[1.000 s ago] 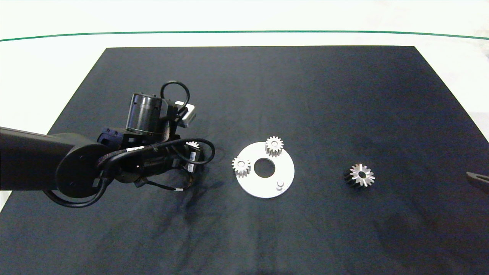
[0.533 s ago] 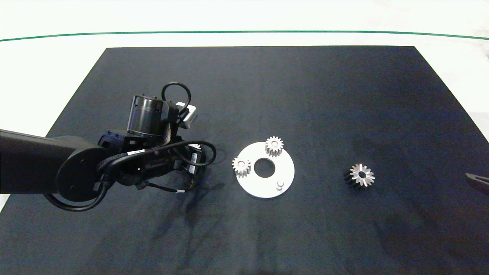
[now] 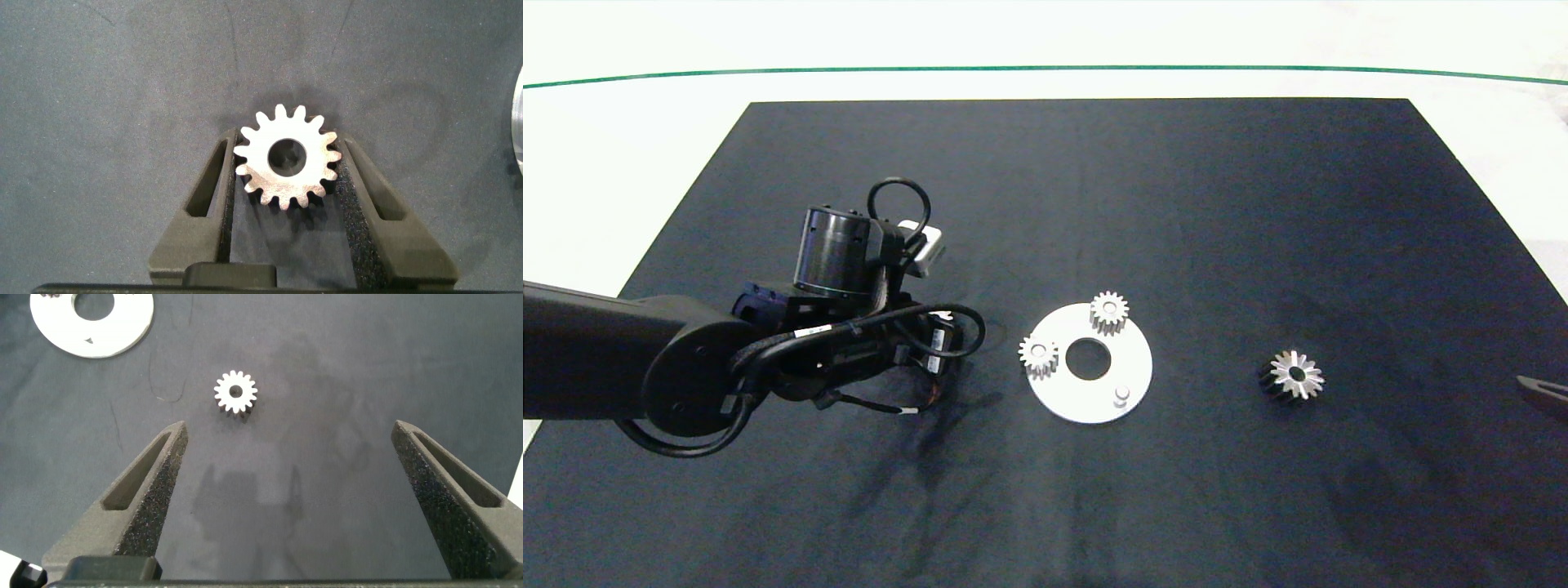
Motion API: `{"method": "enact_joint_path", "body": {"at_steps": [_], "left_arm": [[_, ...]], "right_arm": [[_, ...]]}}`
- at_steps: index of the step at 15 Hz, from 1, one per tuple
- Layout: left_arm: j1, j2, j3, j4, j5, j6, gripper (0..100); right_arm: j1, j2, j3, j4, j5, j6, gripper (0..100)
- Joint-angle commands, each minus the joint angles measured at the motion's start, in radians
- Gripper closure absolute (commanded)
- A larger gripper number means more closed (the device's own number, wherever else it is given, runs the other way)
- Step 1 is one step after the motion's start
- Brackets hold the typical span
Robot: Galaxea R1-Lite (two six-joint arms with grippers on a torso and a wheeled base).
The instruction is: Remove an incorrectly installed larger gear and replace it with the correct smaller gear
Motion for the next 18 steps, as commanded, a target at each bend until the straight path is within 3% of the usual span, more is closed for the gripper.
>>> {"method": "enact_joint_path", "body": {"at_steps": [1,11,17,18], "left_arm": [[0.001,-0.004,-0.003,-0.001,0.002,0.001,84],[-0.016,-0.09,-0.002,0.01,0.0,-0.001,84],[-0.156,-0.233,0.053,0.095,0.003,-0.005,84],[-0.182,-0.248,0.067,0.095,0.015,-0.005,84]], "right_arm": [[0.0,0.001,0.0,0.001,0.0,-0.002,0],[0.0,0.001,-0.002,0.001,-0.002,-0.002,0],[0.0,-0.013,0.007,0.002,-0.002,-0.002,0],[0.0,-0.024,0.012,0.002,-0.002,-0.002,0]]}}
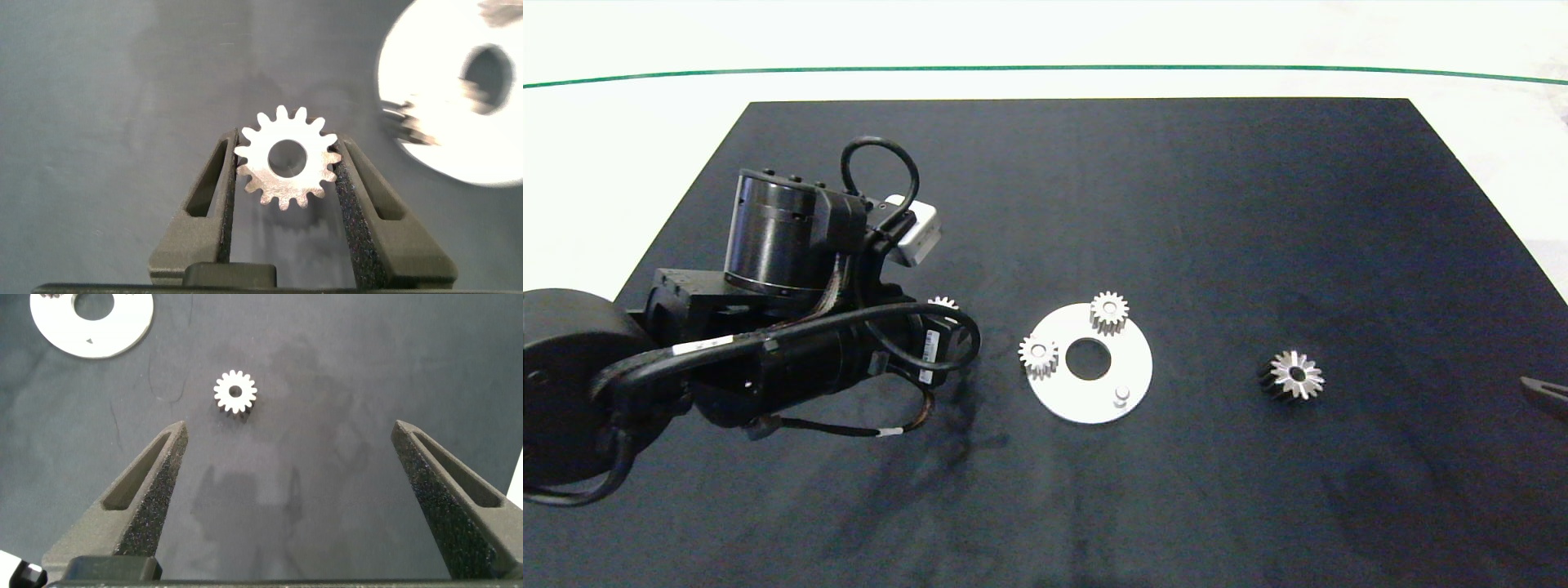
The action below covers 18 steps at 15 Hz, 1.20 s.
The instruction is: Remove an incorrectly installed larger gear and replace it with the correct smaller gear
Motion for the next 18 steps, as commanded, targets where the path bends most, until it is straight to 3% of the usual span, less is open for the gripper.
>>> {"method": "enact_joint_path", "body": {"at_steps": [1,2,6,8,10,12,13,18], "left_arm": [[-0.072,-0.074,0.041,0.005,0.03,0.0,84],[-0.125,-0.088,0.07,0.003,0.079,0.0,84],[-0.241,-0.105,0.09,0.005,0.128,0.003,84],[-0.256,-0.105,0.096,0.005,0.13,0.01,84],[-0.285,-0.103,0.09,0.065,0.148,0.051,84],[-0.297,-0.096,0.079,0.068,0.153,0.069,84],[-0.313,-0.09,0.081,0.068,0.153,0.097,84],[-0.438,-0.008,0.032,0.066,0.153,0.109,84]], "right_arm": [[0.001,-0.019,0.011,0.001,-0.001,-0.002,0],[0.001,-0.03,0.023,0.001,-0.001,-0.002,0],[-0.004,-0.073,0.043,0.001,-0.009,-0.002,0],[-0.016,-0.087,0.048,0.003,-0.009,-0.002,0],[-0.035,-0.102,0.046,0.004,-0.01,-0.003,0],[-0.035,-0.11,0.046,0.007,-0.01,-0.003,0],[-0.036,-0.114,0.048,0.02,-0.01,-0.003,0],[-0.05,-0.126,0.046,0.029,-0.012,-0.005,0]]}}
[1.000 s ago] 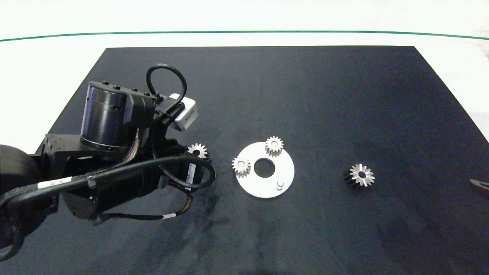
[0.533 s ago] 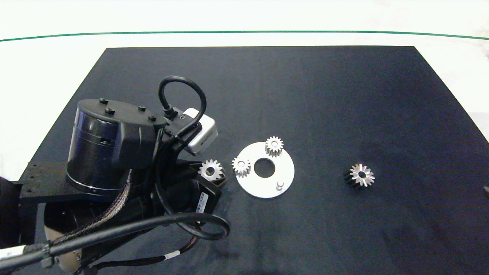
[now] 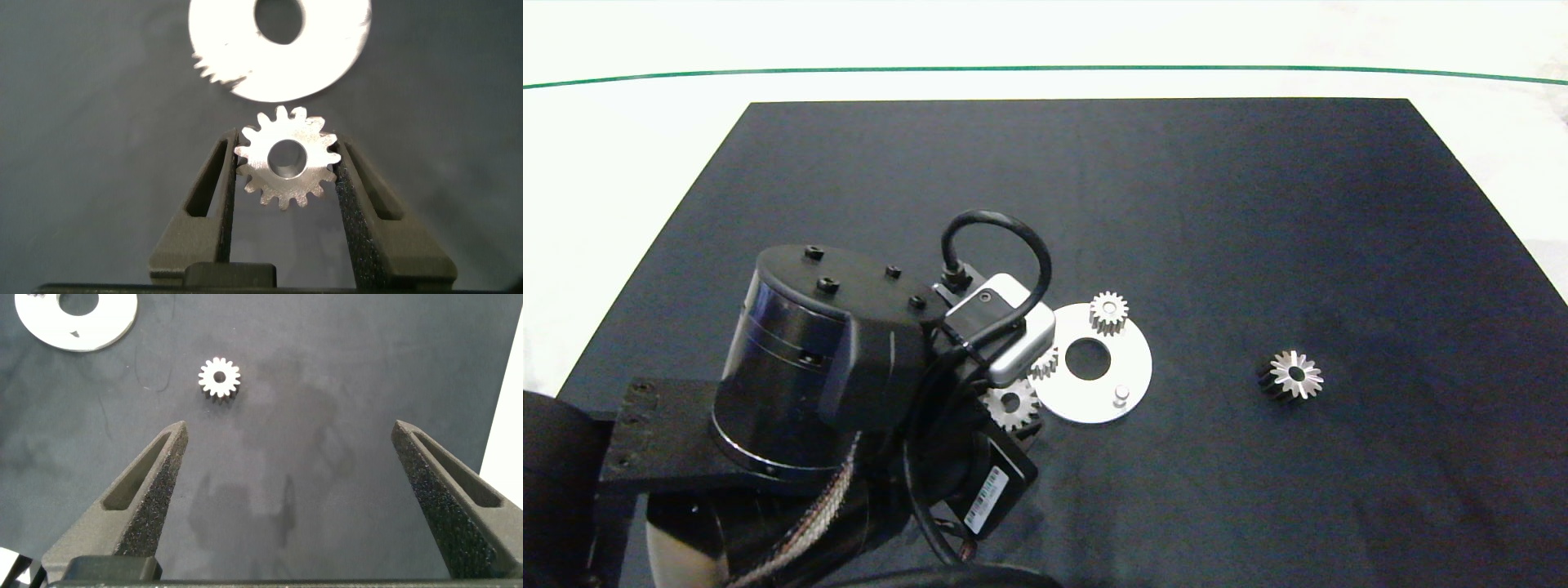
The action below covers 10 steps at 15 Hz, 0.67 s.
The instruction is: Remove an incorrectly installed larger gear and replace it with the correct smaller gear
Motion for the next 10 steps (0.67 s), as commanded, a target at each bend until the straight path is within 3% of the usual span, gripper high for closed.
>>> {"method": "enact_joint_path", "body": {"at_steps": [1,10], "left_arm": [[-0.073,0.07,-0.04,0.0,0.002,0.014,84],[-0.068,0.231,-0.2,0.003,0.008,0.053,84]], "right_arm": [[-0.008,-0.012,-0.004,0.008,-0.001,-0.003,0],[-0.014,-0.073,-0.019,0.091,-0.001,-0.005,0]]}}
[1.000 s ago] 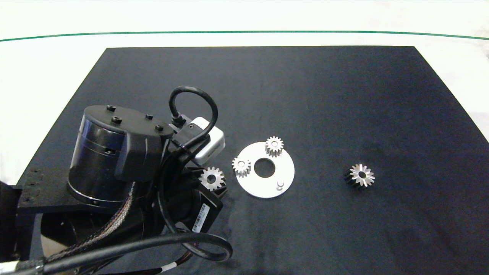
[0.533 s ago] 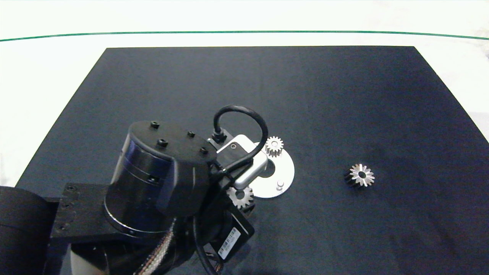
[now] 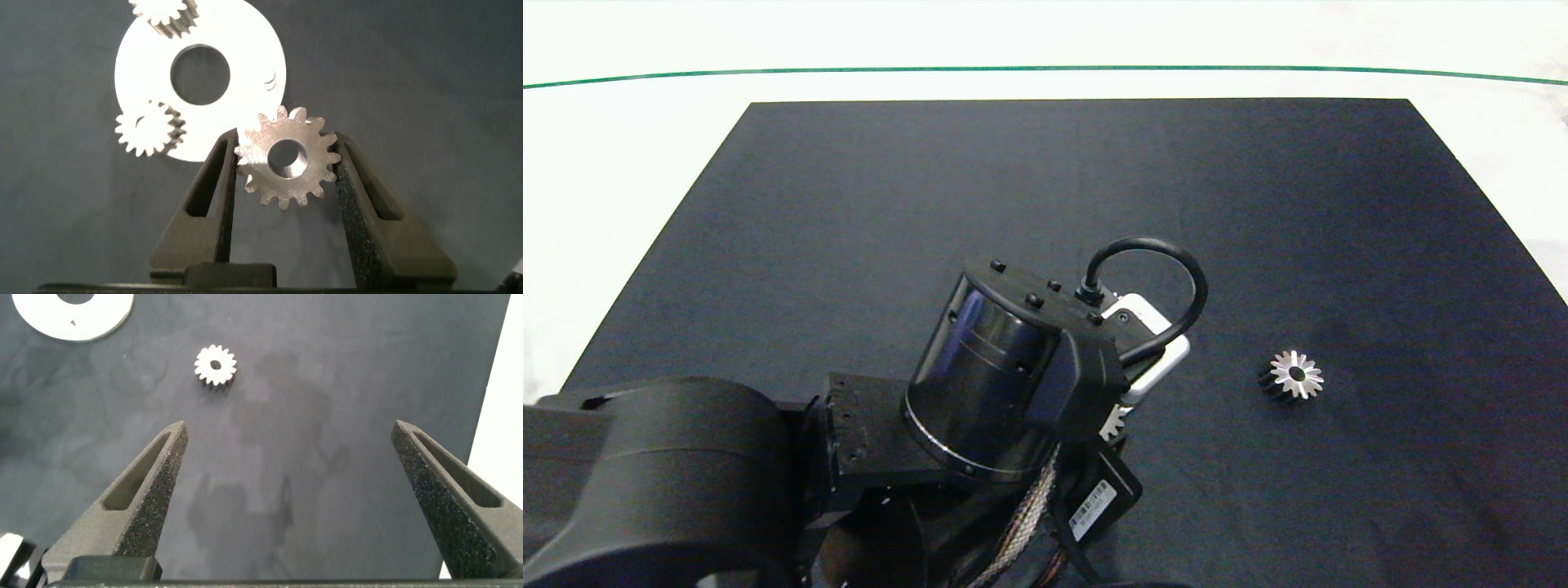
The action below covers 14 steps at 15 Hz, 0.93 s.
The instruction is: Remove an incorrectly installed larger gear and replace it with the correct smaller gear
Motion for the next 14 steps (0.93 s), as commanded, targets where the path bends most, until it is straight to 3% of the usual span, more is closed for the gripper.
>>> {"method": "enact_joint_path", "body": {"at_steps": [1,3,9,14], "left_arm": [[0.001,0.078,-0.074,0.006,0.008,0.005,84],[0.001,0.106,-0.13,0.054,0.009,0.008,84],[0.029,0.149,-0.198,0.083,0.009,0.038,84],[0.024,0.216,-0.294,0.085,0.009,0.038,84]], "right_arm": [[0.002,-0.02,0.001,0.011,0.001,-0.002,0],[0.002,-0.023,0.005,0.012,0.002,-0.001,0],[0.002,-0.036,0.033,0.012,0.006,0.001,0],[0.002,-0.037,0.045,0.012,0.007,0.002,0]]}}
